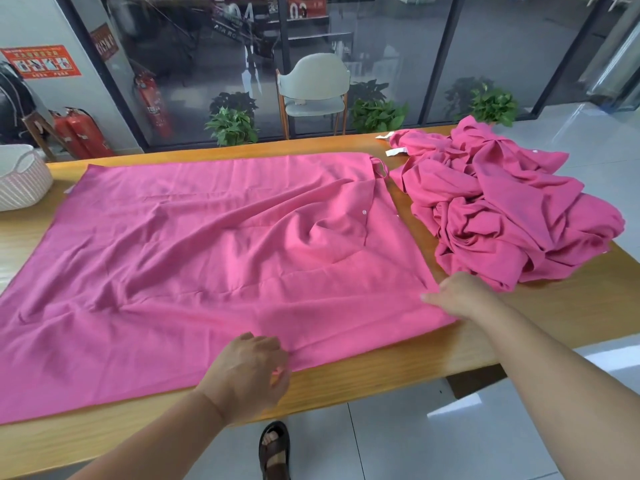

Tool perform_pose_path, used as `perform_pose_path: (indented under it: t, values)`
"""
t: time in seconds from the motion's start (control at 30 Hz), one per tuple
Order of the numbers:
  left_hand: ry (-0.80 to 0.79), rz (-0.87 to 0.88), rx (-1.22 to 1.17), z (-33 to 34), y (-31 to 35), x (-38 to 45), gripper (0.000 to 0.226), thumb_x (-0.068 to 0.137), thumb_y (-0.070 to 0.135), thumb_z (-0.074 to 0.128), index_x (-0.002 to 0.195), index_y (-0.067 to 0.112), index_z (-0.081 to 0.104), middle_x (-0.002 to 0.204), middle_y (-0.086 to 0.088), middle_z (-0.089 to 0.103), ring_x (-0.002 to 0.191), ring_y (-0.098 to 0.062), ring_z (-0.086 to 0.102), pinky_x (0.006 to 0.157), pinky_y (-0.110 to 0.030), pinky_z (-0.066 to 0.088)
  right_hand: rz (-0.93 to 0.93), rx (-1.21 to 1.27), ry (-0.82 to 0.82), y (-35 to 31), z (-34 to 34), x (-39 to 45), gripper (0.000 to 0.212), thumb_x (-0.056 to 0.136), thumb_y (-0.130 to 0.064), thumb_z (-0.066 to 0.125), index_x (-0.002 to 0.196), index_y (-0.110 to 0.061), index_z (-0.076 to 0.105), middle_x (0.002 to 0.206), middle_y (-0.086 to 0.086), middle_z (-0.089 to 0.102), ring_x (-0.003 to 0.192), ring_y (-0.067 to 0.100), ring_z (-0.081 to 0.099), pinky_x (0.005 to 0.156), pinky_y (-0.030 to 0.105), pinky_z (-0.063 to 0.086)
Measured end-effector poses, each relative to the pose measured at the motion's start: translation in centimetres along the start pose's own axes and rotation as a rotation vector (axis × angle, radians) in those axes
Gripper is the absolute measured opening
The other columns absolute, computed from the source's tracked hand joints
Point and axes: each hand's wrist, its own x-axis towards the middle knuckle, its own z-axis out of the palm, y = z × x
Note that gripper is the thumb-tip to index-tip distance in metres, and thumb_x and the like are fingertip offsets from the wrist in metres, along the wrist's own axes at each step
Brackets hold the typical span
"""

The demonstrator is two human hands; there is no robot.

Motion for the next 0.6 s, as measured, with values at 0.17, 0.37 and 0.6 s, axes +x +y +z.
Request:
perform_pose_path:
  t: [0.17, 0.37, 0.6]
  values:
    - [0.024, -0.036, -0.144, 0.8, 0.4, 0.3, 0.02, 0.086, 0.037, 0.051, 0.072, 0.026, 0.058, 0.072, 0.014, 0.051, 0.06, -0.009, 0.05, 0.056, -0.023, 0.044, 0.128, -0.055, -0.06, 0.4, 0.5, -0.1, 0.039, 0.087, -0.044, 0.066, 0.1, -0.008, 0.064, 0.082, 0.001, 0.06, 0.077, 0.021, 0.06, 0.072, 0.031, 0.049]
    - [-0.073, -0.123, -0.196, 1.5, 1.6, 3.5, 0.048, 0.089, 0.051, 0.028, 0.113, 0.022, 0.058, 0.109, 0.007, 0.048, 0.1, -0.014, 0.052, 0.09, -0.03, 0.046, 0.193, -0.059, -0.12, -0.6, 0.0, -0.7, 0.023, 0.09, -0.026, 0.064, 0.081, -0.007, 0.054, 0.078, 0.006, 0.058, 0.069, 0.02, 0.059, 0.068, 0.03, 0.049]
    - [-0.157, -0.141, -0.201, 1.8, 3.8, 7.2, 0.027, 0.1, 0.039, 0.043, 0.118, 0.021, 0.054, 0.116, 0.005, 0.049, 0.11, -0.017, 0.049, 0.091, -0.029, 0.041, 0.158, 0.104, -0.114, 0.7, 1.5, -0.6, 0.039, 0.092, -0.045, 0.061, 0.095, -0.006, 0.066, 0.089, 0.009, 0.069, 0.077, 0.022, 0.064, 0.069, 0.029, 0.049]
